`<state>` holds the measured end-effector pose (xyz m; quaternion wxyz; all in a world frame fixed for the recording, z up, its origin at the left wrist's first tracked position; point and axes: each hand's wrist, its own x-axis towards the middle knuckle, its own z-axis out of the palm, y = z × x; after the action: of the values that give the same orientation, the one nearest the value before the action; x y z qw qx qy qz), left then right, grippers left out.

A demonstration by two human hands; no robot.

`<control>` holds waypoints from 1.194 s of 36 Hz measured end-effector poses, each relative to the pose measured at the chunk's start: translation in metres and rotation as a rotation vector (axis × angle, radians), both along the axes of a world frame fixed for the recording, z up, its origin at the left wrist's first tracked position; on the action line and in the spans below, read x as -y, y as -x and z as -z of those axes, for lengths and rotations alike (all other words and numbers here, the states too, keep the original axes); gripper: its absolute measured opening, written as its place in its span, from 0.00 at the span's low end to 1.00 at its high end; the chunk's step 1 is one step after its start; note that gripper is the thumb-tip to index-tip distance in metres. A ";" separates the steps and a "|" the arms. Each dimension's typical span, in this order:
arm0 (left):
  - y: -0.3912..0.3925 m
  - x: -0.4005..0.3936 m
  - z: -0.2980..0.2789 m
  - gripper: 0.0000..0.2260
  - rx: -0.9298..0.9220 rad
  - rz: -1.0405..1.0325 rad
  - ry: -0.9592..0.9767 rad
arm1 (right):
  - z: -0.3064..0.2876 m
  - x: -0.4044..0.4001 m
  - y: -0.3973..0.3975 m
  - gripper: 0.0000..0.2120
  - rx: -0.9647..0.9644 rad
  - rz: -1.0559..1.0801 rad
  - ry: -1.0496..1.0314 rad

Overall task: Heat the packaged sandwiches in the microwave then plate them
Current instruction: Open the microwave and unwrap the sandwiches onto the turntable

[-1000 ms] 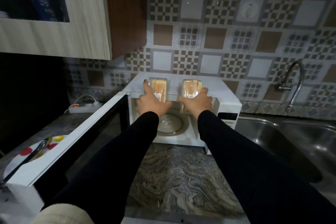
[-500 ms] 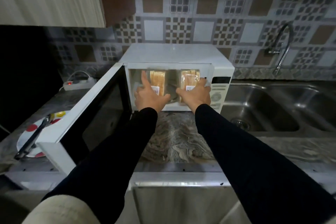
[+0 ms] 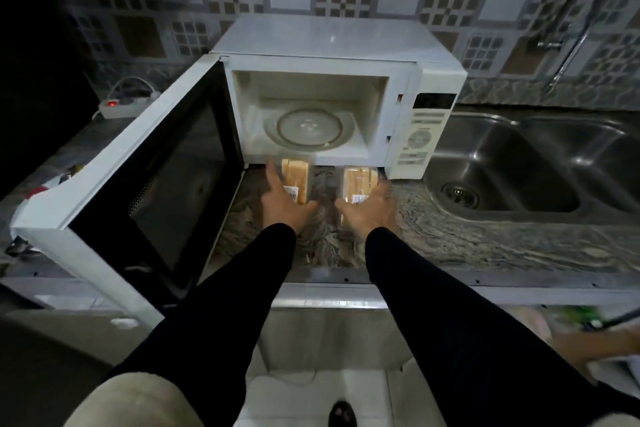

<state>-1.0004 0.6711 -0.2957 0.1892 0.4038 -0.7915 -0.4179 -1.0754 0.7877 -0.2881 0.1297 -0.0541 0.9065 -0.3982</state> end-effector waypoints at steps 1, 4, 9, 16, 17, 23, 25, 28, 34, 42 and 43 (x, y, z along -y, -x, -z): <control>0.000 0.000 0.004 0.50 0.003 0.001 -0.019 | 0.004 0.001 -0.001 0.45 0.008 -0.005 -0.021; -0.002 0.000 0.015 0.50 0.059 -0.040 -0.011 | 0.014 0.004 0.000 0.43 0.008 -0.015 -0.062; -0.005 0.005 0.030 0.52 0.188 -0.079 0.063 | 0.027 0.011 0.002 0.41 0.001 -0.021 -0.042; -0.002 0.011 0.046 0.54 0.209 -0.075 0.090 | 0.040 0.012 0.002 0.43 0.027 -0.039 -0.022; -0.001 0.011 0.049 0.54 0.210 -0.073 0.089 | 0.041 0.012 0.002 0.43 0.026 -0.041 -0.024; 0.002 0.012 0.058 0.54 0.197 -0.070 0.057 | 0.046 0.013 0.005 0.43 0.018 -0.052 -0.026; 0.002 0.012 0.061 0.55 0.202 -0.073 0.065 | 0.047 0.013 0.006 0.42 0.016 -0.057 -0.026; 0.003 0.014 0.063 0.54 0.186 -0.075 0.076 | 0.049 0.014 0.007 0.42 0.008 -0.068 -0.031; 0.004 0.019 0.065 0.57 0.215 -0.051 0.017 | 0.056 0.019 0.007 0.43 -0.005 -0.067 -0.058; 0.001 0.020 0.062 0.60 0.207 -0.024 -0.049 | 0.063 0.022 0.007 0.42 0.019 -0.073 -0.031; 0.001 0.020 0.061 0.60 0.200 -0.020 -0.057 | 0.062 0.021 0.007 0.42 0.023 -0.076 -0.030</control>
<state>-1.0009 0.6507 -0.3571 0.1015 0.4566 -0.7902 -0.3960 -1.0827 0.7665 -0.3504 0.1561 -0.0820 0.9081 -0.3798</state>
